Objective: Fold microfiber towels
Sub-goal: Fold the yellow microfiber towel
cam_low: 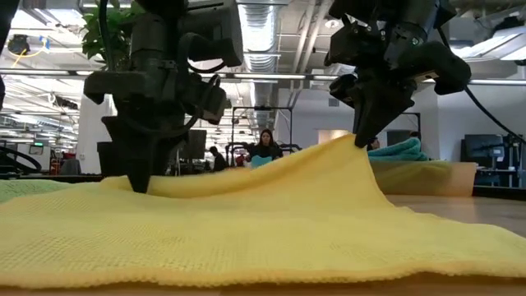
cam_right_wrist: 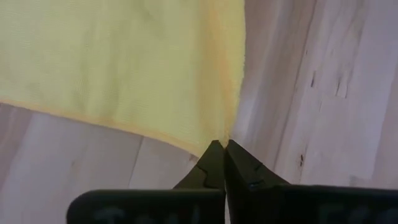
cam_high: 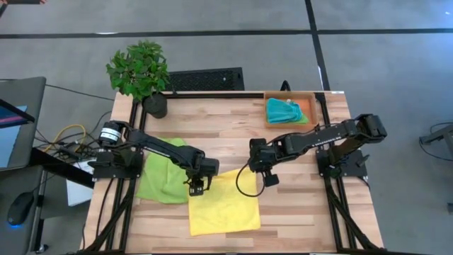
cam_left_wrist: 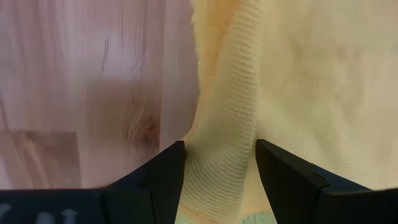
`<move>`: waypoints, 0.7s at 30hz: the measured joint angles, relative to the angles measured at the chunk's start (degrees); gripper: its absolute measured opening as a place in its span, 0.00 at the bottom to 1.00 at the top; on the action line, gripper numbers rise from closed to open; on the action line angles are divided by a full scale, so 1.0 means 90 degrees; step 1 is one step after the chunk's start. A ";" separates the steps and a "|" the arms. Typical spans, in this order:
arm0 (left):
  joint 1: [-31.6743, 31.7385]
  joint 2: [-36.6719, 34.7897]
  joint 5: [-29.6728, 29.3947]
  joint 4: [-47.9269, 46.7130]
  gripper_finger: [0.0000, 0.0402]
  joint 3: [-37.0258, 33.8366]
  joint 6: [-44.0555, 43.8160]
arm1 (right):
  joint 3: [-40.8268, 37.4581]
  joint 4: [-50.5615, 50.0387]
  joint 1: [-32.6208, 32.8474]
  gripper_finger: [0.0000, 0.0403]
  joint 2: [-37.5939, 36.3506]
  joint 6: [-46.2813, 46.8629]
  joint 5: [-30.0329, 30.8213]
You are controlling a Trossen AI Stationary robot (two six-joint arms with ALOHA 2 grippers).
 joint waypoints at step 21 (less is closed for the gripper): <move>0.0385 -0.0182 0.0291 -0.0557 0.47 0.0019 -0.0356 | 0.0000 -0.0336 0.0000 0.04 0.0000 0.0010 0.0005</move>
